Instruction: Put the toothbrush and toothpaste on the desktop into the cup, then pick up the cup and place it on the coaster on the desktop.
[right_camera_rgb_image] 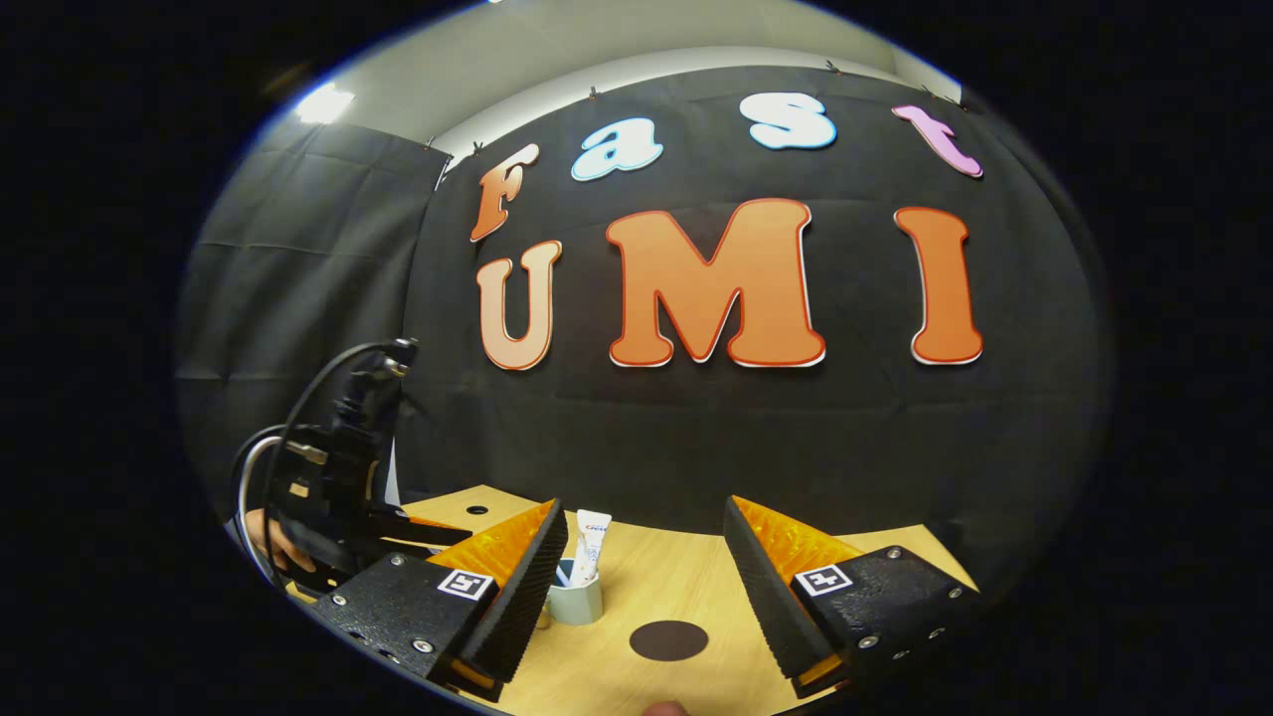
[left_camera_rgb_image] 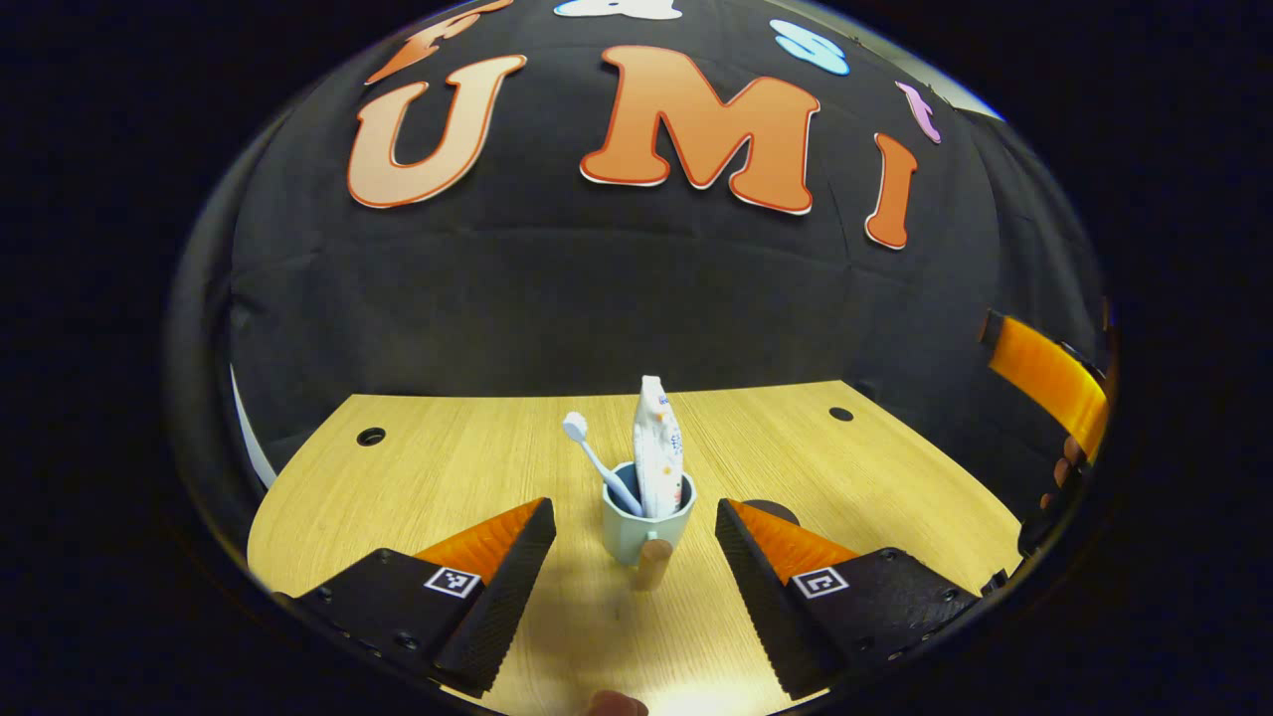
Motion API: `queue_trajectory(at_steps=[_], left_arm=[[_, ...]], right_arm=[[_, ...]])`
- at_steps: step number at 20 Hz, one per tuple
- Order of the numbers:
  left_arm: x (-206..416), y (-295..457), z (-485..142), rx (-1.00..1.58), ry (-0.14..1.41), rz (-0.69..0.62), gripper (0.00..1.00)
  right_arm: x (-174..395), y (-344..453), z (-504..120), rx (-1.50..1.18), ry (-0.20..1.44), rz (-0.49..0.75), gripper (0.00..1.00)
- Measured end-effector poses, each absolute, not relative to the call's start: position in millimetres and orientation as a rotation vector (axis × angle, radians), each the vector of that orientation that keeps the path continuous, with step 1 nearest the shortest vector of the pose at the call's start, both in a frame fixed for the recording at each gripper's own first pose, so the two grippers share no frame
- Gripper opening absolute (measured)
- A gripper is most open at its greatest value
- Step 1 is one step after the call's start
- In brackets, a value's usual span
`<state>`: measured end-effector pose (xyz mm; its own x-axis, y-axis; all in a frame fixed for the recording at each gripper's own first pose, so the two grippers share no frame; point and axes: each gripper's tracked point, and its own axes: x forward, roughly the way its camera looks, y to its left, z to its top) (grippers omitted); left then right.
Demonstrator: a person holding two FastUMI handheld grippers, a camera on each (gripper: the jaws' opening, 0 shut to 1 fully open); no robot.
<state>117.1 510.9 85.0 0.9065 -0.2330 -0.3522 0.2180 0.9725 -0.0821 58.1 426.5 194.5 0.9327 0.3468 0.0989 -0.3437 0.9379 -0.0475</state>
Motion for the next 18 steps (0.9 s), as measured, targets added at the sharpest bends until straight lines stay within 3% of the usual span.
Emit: queue_trajectory(at_steps=[7, 8, 10, 13, 14, 18], left_arm=[[134, 490, 43, 0.019, 0.571, -0.187, 0.98], [138, 490, 42, 0.028, 0.583, -0.173, 0.98], [141, 488, 37, 0.054, 0.627, -0.157, 0.98], [145, 484, 21, 0.076, 0.712, -0.151, 0.98], [145, 483, 17, 0.07, 0.74, -0.149, 0.98], [146, 470, -3, 0.063, 0.833, -0.164, 0.97]], right_arm=[[3, 375, 233, -0.045, -0.176, 0.297, 0.96], [-5, 367, 237, -0.049, -0.184, 0.288, 1.0], [-20, 354, 247, -0.049, -0.195, 0.27, 0.96], [-41, 334, 259, -0.033, -0.198, 0.244, 1.0], [-46, 326, 265, -0.033, -0.201, 0.229, 0.96], [-72, 297, 283, -0.03, -0.227, 0.17, 0.95]])
